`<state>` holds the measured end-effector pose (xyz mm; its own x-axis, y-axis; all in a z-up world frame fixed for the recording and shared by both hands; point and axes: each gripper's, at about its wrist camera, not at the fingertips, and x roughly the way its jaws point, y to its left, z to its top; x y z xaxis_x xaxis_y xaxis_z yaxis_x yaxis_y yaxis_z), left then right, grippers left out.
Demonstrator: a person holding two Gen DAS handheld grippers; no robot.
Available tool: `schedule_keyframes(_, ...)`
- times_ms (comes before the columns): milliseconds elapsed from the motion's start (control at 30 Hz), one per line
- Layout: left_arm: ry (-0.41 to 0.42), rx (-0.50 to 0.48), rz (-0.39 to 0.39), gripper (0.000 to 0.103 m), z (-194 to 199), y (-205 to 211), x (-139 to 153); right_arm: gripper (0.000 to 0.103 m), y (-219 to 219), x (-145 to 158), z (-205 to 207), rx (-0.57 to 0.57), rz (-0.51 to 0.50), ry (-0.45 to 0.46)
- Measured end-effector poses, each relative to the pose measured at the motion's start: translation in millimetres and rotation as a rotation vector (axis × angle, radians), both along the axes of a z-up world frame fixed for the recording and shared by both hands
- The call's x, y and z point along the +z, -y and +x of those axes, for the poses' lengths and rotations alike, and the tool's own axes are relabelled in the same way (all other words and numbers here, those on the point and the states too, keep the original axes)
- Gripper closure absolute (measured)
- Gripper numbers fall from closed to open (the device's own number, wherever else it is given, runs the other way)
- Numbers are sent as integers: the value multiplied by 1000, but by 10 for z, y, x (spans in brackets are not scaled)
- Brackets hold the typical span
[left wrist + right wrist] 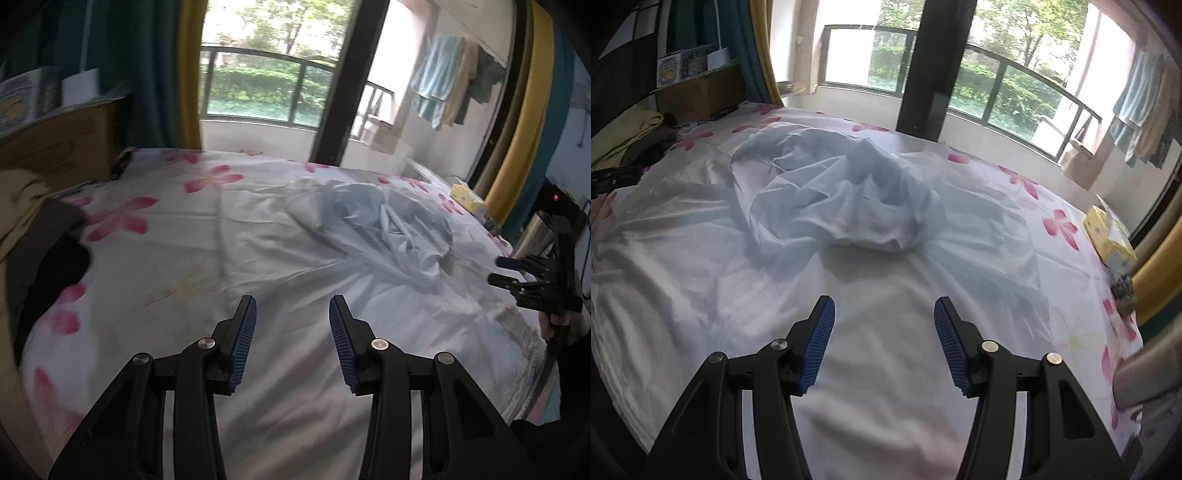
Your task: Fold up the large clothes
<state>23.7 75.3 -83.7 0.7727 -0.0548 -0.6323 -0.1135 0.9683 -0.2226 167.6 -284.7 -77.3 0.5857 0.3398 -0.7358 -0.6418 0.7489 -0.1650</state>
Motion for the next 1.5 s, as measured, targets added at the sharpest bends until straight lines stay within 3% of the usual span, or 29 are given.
schedule_keyframes(467,-32,135,28,60,-637,-181,-194,47,660,-22,-231,-180,5,4)
schedule_keyframes(533,-28,136,-19,60,-702,-213,-226,47,788,-37,-254,-219,4,3)
schedule_keyframes(733,-34,127,-23,60,-802,-179,-265,47,1204,-141,-342,-348,-6,-15)
schedule_keyframes(933,-38,150,41,60,-918,-125,-353,47,1623,-194,-411,-477,13,-27)
schedule_keyframes(1000,-47,148,30,60,-922,-122,-377,47,1734,-230,-417,-509,24,-46)
schedule_keyframes(1333,-82,163,23,59,-1146,-165,-420,47,1738,-275,-531,-475,131,-70)
schedule_keyframes(1400,-100,149,24,43,-1182,-156,-459,47,1710,-310,-529,-456,144,-90)
schedule_keyframes(1500,-98,149,24,41,-1253,-135,-462,47,1645,-343,-555,-439,135,-76)
